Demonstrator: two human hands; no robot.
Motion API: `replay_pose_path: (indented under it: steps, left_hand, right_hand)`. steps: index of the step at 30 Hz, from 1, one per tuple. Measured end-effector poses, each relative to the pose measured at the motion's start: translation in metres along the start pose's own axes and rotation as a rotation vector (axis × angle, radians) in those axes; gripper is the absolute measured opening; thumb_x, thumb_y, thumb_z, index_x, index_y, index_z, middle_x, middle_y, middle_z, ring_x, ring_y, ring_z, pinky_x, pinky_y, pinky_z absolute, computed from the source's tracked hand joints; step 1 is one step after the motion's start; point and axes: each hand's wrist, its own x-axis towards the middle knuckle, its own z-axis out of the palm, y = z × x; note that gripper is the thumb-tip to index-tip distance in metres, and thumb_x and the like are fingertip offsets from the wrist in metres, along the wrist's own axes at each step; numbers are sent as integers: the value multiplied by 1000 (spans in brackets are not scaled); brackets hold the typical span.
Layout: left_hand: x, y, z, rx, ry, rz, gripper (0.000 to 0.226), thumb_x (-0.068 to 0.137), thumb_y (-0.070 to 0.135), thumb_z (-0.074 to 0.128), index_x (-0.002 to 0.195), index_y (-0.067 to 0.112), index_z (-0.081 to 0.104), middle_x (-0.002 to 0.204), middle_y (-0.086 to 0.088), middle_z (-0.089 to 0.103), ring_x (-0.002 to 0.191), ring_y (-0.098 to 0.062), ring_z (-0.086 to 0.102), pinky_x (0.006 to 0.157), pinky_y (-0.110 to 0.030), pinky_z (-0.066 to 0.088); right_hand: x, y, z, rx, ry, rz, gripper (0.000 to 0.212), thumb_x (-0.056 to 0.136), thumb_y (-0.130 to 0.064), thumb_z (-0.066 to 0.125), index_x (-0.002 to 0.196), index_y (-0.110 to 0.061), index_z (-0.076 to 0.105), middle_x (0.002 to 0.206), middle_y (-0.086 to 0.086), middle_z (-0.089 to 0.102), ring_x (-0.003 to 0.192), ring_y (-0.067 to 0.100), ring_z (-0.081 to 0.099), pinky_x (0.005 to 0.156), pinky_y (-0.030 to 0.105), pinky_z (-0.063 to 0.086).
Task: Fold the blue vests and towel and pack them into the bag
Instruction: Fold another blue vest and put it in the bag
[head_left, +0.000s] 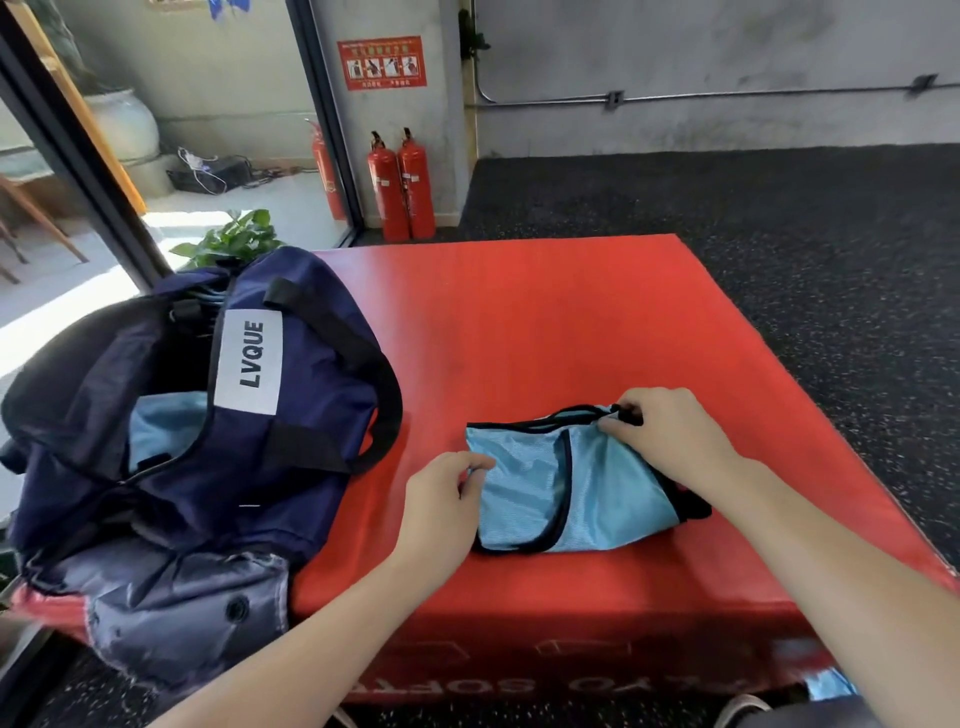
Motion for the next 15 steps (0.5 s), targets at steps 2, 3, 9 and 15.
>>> replay_pose_path:
  steps: [2, 3, 9, 15]
  left_hand:
    - [4, 1, 0, 69, 9, 36, 20, 98, 11, 59, 107, 21, 74, 104, 14, 68, 98, -3, 62, 86, -17, 47]
    - [7, 1, -1, 107, 10, 61, 21, 98, 11, 59, 108, 21, 74, 104, 14, 66, 98, -4, 62, 87, -17, 46]
    - [21, -5, -9, 332, -40, 185, 31, 94, 12, 58, 121, 23, 67, 112, 12, 46, 91, -9, 54, 85, -33, 51]
    - [51, -2, -8, 329, -228, 332, 26, 96, 14, 60, 107, 31, 75, 139, 4, 47, 132, -16, 40, 109, -40, 38]
  right_hand:
    - [-6, -3, -5, -69, 70, 19, 30, 87, -57, 66, 100, -30, 66, 94, -8, 66, 91, 21, 63, 75, 37, 52]
    - [-9, -4, -7, -86, 100, 18, 31, 88, -56, 66, 105, -31, 64, 100, -10, 65, 95, 19, 62, 76, 36, 50]
    - [-38, -28, -16, 189, 158, -165, 7, 89, -34, 73, 92, -27, 72, 84, -13, 65, 77, 7, 60, 75, 27, 50]
    - [-81, -56, 19, 235, -288, -44, 29, 96, -41, 63, 80, -17, 64, 62, 6, 70, 41, 10, 62, 52, 25, 51]
